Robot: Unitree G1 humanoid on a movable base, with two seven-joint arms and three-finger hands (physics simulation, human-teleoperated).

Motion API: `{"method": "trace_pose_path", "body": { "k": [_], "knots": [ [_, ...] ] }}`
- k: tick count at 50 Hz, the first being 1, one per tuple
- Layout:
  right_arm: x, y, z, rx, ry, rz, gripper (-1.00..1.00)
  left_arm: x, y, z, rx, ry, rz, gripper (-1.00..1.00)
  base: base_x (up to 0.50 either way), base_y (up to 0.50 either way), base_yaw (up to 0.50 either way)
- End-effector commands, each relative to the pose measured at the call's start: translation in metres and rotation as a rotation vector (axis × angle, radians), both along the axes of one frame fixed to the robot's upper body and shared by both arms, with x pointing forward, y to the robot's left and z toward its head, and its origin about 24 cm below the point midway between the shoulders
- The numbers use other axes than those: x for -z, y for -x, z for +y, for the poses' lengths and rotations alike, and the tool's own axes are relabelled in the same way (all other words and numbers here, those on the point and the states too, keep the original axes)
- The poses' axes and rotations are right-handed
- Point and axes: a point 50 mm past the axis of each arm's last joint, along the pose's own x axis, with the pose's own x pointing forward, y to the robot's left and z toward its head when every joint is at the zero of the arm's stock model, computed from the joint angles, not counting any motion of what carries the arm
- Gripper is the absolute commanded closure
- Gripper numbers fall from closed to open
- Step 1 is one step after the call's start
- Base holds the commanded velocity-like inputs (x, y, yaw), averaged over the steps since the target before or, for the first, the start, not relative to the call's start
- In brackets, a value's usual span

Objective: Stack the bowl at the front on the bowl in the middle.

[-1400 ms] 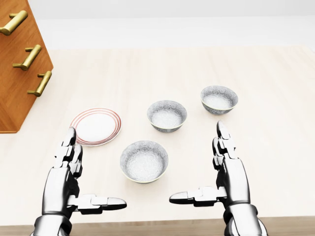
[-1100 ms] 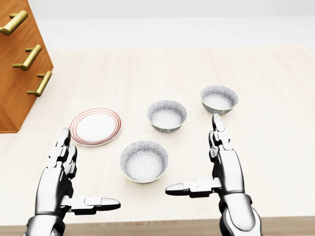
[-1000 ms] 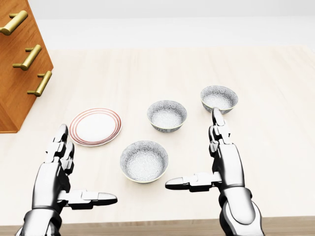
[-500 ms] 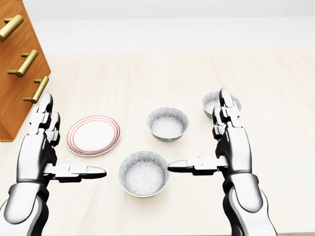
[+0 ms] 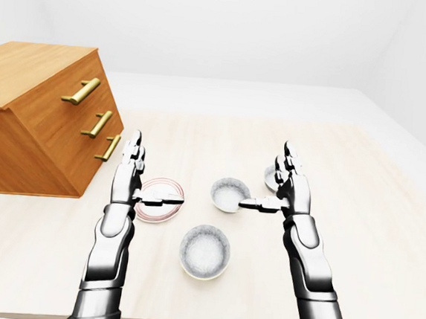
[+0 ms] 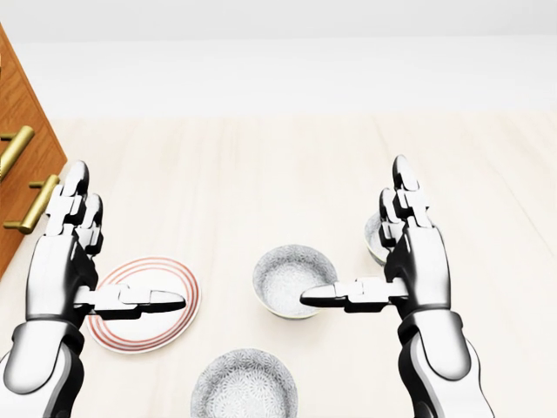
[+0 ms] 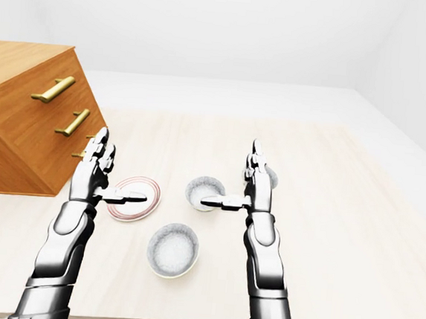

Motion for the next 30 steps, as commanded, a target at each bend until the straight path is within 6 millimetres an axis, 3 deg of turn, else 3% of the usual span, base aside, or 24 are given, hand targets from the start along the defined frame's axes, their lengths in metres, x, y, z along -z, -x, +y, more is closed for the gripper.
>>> {"method": "trace_pose_path", "body": {
  "k": [1,12,16,21,24,27,30],
  "knots": [
    [0.003,0.002,0.0,-0.003,0.017,0.008,-1.0,0.001,0.0,0.001,-0.003,0.004,0.004,-1.0,0.14,-0.03,0.0],
    [0.003,0.001,0.002,-0.007,0.037,0.01,-1.0,0.001,-0.001,0.001,-0.004,0.006,0.006,-1.0,0.0,0.0,0.0],
    [0.005,-0.004,-0.001,0.033,0.121,0.024,-1.0,0.002,0.0,0.001,-0.005,0.003,0.008,-1.0,0.0,0.0,0.0],
    [0.001,-0.021,-0.012,0.059,0.472,-0.011,-1.0,0.001,0.001,0.002,-0.007,0.001,0.002,-1.0,0.0,0.0,0.0],
    [-0.006,-0.027,-0.012,0.013,0.595,-0.081,-1.0,-0.002,0.001,0.003,-0.01,0.001,-0.009,-1.0,0.0,0.0,0.0],
    [-0.007,-0.045,-0.027,0.08,0.841,-0.065,-1.0,-0.003,0.002,0.004,-0.014,0.002,-0.015,-1.0,0.0,0.0,0.0],
    [-0.01,-0.053,-0.031,0.091,0.952,-0.054,-1.0,-0.003,0.002,0.004,-0.014,0.0,-0.014,-1.0,0.0,0.0,0.0]
  ]
}}
